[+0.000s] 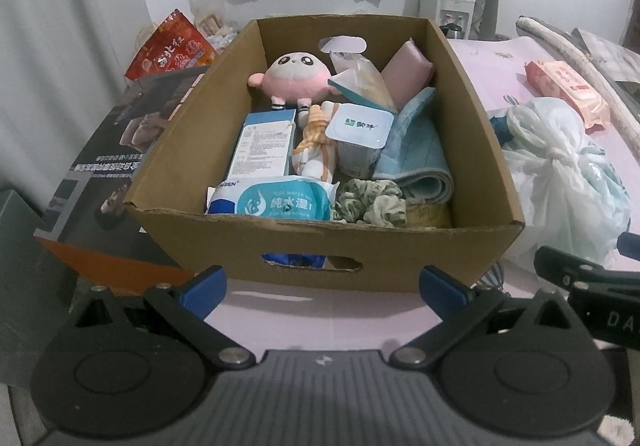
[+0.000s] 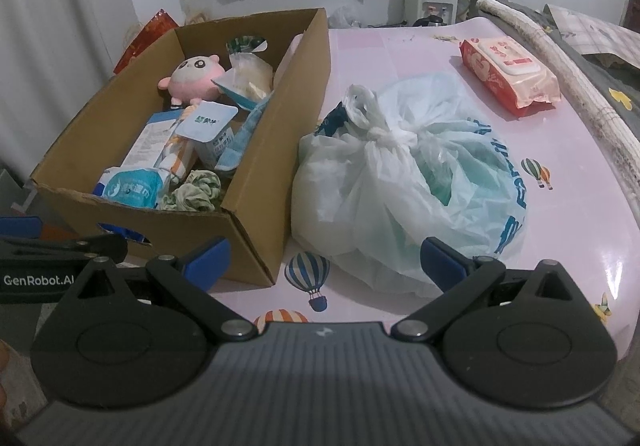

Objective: Organize soft objects

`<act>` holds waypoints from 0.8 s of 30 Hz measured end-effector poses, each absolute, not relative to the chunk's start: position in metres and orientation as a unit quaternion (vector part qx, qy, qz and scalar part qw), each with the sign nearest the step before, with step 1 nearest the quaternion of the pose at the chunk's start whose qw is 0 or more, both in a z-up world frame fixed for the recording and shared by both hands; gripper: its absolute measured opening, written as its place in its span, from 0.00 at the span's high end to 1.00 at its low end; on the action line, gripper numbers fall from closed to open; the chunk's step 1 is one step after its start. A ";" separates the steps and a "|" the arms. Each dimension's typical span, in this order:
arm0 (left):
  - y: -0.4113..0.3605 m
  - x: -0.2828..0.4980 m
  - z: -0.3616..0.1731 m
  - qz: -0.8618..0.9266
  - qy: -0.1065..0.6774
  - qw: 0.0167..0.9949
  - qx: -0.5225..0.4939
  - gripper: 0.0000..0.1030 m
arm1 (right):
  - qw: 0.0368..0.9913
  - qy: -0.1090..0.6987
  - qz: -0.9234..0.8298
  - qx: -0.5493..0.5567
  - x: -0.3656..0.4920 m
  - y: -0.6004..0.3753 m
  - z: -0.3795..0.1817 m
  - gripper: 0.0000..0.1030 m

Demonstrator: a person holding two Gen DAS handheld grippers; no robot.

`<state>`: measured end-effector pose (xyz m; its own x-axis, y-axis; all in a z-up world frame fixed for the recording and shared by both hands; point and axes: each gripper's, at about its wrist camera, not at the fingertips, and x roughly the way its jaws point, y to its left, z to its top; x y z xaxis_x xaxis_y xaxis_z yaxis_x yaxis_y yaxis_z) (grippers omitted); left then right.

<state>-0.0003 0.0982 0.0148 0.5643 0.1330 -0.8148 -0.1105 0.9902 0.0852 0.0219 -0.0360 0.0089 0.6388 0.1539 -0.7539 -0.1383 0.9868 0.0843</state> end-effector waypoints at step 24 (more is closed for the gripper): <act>0.098 0.000 0.010 0.057 0.476 0.878 0.007 0.00 | 0.901 0.426 0.080 0.010 0.023 -0.037 0.005 0.01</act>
